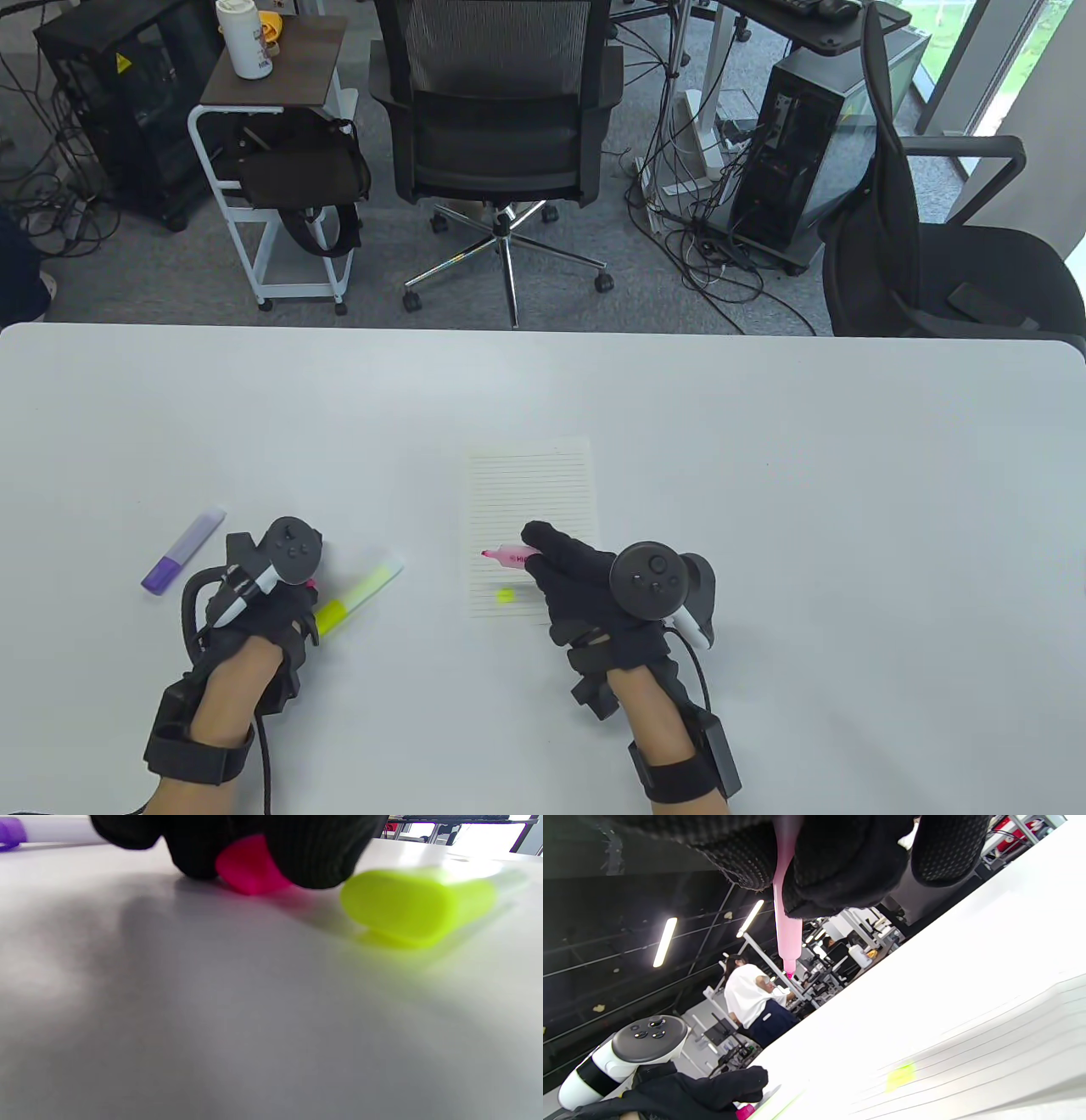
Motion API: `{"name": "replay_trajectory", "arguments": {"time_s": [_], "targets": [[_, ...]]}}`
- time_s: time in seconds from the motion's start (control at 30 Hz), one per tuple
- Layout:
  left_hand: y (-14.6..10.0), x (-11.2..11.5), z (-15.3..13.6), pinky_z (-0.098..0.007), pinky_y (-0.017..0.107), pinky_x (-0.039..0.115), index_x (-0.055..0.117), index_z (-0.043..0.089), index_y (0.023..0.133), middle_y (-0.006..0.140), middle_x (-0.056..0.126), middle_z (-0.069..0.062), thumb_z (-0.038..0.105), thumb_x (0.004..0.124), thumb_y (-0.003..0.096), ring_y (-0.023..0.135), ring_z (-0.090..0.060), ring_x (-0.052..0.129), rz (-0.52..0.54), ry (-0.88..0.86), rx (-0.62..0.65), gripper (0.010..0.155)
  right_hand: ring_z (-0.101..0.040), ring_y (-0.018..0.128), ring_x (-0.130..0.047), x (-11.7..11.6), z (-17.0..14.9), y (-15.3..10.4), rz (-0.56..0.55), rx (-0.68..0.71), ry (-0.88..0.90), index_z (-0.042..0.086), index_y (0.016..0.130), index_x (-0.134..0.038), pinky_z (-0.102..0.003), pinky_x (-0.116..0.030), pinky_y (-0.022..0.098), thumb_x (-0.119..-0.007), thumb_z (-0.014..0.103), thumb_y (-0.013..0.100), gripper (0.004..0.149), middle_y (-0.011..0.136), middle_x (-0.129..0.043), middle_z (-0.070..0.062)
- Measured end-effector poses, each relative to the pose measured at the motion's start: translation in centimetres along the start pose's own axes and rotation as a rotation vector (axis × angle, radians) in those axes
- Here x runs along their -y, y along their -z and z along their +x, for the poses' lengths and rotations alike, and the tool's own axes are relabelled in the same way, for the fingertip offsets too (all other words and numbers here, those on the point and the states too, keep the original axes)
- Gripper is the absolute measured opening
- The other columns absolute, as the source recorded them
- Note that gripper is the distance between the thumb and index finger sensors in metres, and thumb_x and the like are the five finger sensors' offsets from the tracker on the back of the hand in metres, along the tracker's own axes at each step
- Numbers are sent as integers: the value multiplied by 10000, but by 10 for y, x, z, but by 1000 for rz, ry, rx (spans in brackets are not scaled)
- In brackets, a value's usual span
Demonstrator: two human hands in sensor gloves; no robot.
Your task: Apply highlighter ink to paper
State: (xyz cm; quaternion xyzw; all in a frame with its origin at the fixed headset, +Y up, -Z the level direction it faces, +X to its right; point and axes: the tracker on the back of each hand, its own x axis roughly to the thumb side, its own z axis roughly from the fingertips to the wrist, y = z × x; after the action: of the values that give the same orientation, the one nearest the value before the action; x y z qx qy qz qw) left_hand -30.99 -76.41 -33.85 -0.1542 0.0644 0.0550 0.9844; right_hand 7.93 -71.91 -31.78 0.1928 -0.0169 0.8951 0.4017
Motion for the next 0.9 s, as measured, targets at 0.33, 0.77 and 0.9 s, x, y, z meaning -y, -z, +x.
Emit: {"name": "replay_trajectory", "arguments": {"time_s": [0.33,0.77,0.9], "targets": [[-19,-15,11,-599,692,566,396,298,1077,1147,459,-37,394,749,456,981,-385,603,123,-18,59,720,-258,435,-934,21,-17,-4,-30,-136,16,242,1019,-691,-607,-676,659,-793,367,622,429,731,-920,-122],[-85,8,136,-653,720,499,575,330,1065,1160,535,-14,499,697,463,1050,-421,544,169,87,644,638,-327,644,-933,41,-20,-15,-3,-58,-77,275,1034,-668,-632,-643,677,-775,327,624,427,912,-857,-129],[-81,22,153,-667,722,473,557,319,1073,1166,500,-33,518,688,462,1058,-437,523,84,114,669,655,-324,629,-929,36,-20,-24,-16,13,-102,272,1032,-671,-626,-649,671,-774,325,625,423,902,-856,-134]]}}
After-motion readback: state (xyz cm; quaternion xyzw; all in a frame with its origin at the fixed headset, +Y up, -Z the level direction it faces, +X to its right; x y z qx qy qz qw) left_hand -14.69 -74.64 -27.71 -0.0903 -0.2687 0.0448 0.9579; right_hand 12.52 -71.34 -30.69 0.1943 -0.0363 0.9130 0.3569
